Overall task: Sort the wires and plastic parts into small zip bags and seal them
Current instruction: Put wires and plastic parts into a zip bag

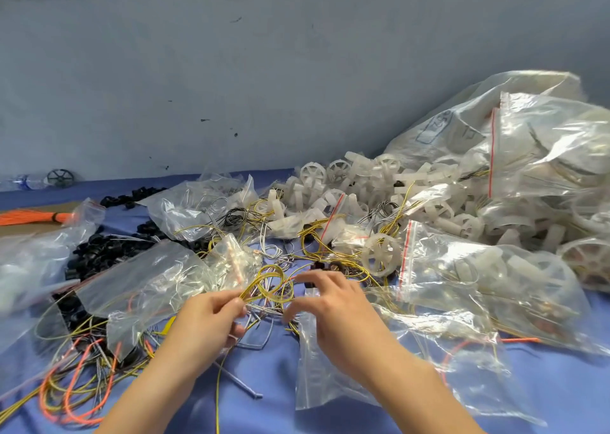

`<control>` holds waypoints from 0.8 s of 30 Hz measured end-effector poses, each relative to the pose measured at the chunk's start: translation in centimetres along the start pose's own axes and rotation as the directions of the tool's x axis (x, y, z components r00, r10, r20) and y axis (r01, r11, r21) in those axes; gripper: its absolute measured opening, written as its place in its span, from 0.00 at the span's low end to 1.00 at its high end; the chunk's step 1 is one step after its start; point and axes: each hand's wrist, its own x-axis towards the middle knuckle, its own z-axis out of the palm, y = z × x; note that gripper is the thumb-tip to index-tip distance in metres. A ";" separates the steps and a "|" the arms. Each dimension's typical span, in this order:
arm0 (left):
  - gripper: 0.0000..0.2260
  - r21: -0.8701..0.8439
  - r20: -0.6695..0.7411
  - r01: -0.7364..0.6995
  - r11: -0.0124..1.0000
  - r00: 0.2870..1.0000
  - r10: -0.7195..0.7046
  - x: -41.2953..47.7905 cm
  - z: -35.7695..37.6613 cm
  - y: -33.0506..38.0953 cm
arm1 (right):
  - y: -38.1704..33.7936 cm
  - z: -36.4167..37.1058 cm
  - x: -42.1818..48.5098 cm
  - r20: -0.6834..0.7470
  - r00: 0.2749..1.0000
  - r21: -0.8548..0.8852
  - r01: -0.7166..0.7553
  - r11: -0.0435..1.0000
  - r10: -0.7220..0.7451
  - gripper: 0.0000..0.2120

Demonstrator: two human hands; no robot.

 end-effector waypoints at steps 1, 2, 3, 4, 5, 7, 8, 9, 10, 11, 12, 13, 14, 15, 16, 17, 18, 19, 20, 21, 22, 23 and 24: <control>0.09 -0.035 0.031 0.046 0.998 0.998 -0.045 -0.1 -0.3 0.0 | 0.1 0.3 -0.1 0.029 0.999 -0.052 0.020 0.998 -0.018 0.23; 0.08 -0.059 0.068 0.088 0.994 0.994 -0.084 -0.2 -0.5 0.0 | 0.1 0.4 -0.1 0.035 0.999 -0.079 0.030 0.996 -0.028 0.20; 0.07 -0.073 0.107 0.118 0.990 0.988 -0.110 -0.4 -0.5 0.0 | 0.2 0.4 -0.2 0.021 0.999 -0.082 0.028 0.996 -0.026 0.16; 0.07 -0.075 0.144 0.138 0.988 0.981 -0.126 -0.6 -0.5 0.1 | 0.2 0.4 -0.2 -0.008 1.000 -0.066 0.013 0.998 -0.014 0.12; 0.06 -0.073 0.182 0.150 0.986 0.974 -0.135 -0.8 -0.5 0.1 | 0.3 0.3 -0.2 -0.051 0.999 -0.032 -0.007 0.999 0.005 0.10; 0.04 -0.067 0.283 0.175 0.982 0.947 -0.150 -1.1 -0.4 0.4 | 0.2 0.0 0.0 -0.164 0.986 0.033 -0.025 0.999 0.030 0.08; 0.04 -0.051 0.336 0.185 0.981 0.928 -0.158 -1.4 -0.5 0.4 | 0.1 -0.1 0.1 -0.202 0.978 0.058 -0.035 0.998 0.046 0.08; 0.05 -0.027 0.378 0.187 0.982 0.911 -0.163 -1.7 -0.6 0.5 | 0.0 -0.2 0.0 -0.235 0.970 0.087 -0.043 0.995 0.062 0.08; 0.05 -0.013 0.399 0.184 0.983 0.902 -0.163 -1.9 -0.6 0.6 | 0.0 -0.3 -0.1 -0.266 0.961 0.113 -0.043 0.993 0.073 0.08; 0.05 -0.020 0.411 0.178 0.984 0.899 -0.154 -2.0 -0.5 0.8 | 0.0 -0.5 -0.1 -0.295 0.952 0.135 -0.042 0.990 0.080 0.08; 0.05 -0.033 0.432 0.173 0.984 0.890 -0.142 -2.1 -0.3 0.9 | -0.2 -0.6 -0.2 -0.315 0.945 0.157 -0.034 0.987 0.083 0.08; 0.06 -0.023 0.482 0.161 0.987 0.867 -0.130 -2.3 -0.1 1.2 | -0.5 -0.6 -0.3 -0.326 0.942 0.177 -0.018 0.984 0.076 0.07; 0.06 0.016 0.544 0.123 0.992 0.831 -0.112 -2.6 0.4 1.6 | -0.9 -0.6 -0.4 -0.326 0.943 0.194 0.001 0.981 0.063 0.06; 0.06 0.055 0.603 0.073 0.996 0.792 -0.092 -2.9 1.2 2.0 | -1.4 -0.6 -0.5 -0.318 0.947 0.206 0.019 0.978 0.049 0.07; 0.05 0.086 0.632 0.023 0.996 0.772 -0.073 -3.0 2.2 2.3 | -1.9 -0.6 -0.5 -0.317 0.948 0.209 0.039 0.977 0.030 0.09; 0.05 0.099 0.629 -0.006 0.995 0.775 -0.058 -3.0 3.0 2.5 | -2.3 -0.6 -0.4 -0.324 0.946 0.208 0.054 0.977 0.017 0.10; 0.05 0.127 0.584 -0.028 0.992 0.810 -0.052 -3.1 3.7 2.7 | -2.5 -0.5 -0.4 -0.336 0.942 0.214 0.066 0.975 0.010 0.10; 0.07 0.156 0.531 -0.052 0.986 0.846 -0.040 -3.1 4.3 2.8 | -2.7 -0.5 -0.4 -0.348 0.937 0.232 0.077 0.970 0.009 0.10; 0.10 0.170 0.490 -0.062 0.983 0.871 -0.030 -3.0 4.4 2.7 | -2.9 -0.6 -0.5 -0.362 0.932 0.262 0.089 0.961 0.013 0.09; 0.12 0.136 0.462 -0.026 0.990 0.886 -0.040 -3.0 5.0 2.8 | -2.9 -0.8 -0.5 -0.374 0.927 0.291 0.095 0.952 0.022 0.08; 0.13 0.104 0.432 0.024 0.994 0.899 -0.067 -3.0 5.9 2.7 | -3.0 -0.9 -0.4 -0.381 0.924 0.313 0.096 0.945 0.033 0.07; 0.12 0.110 0.379 0.067 0.992 0.919 -0.104 -3.0 7.3 2.3 | -3.0 -1.1 -0.3 -0.383 0.923 0.335 0.094 0.937 0.045 0.07; 0.09 0.299 0.333 0.051 0.953 0.930 -0.154 -2.1 7.0 3.0 | -3.1 -1.1 -0.3 -0.381 0.923 0.359 0.094 0.929 0.053 0.07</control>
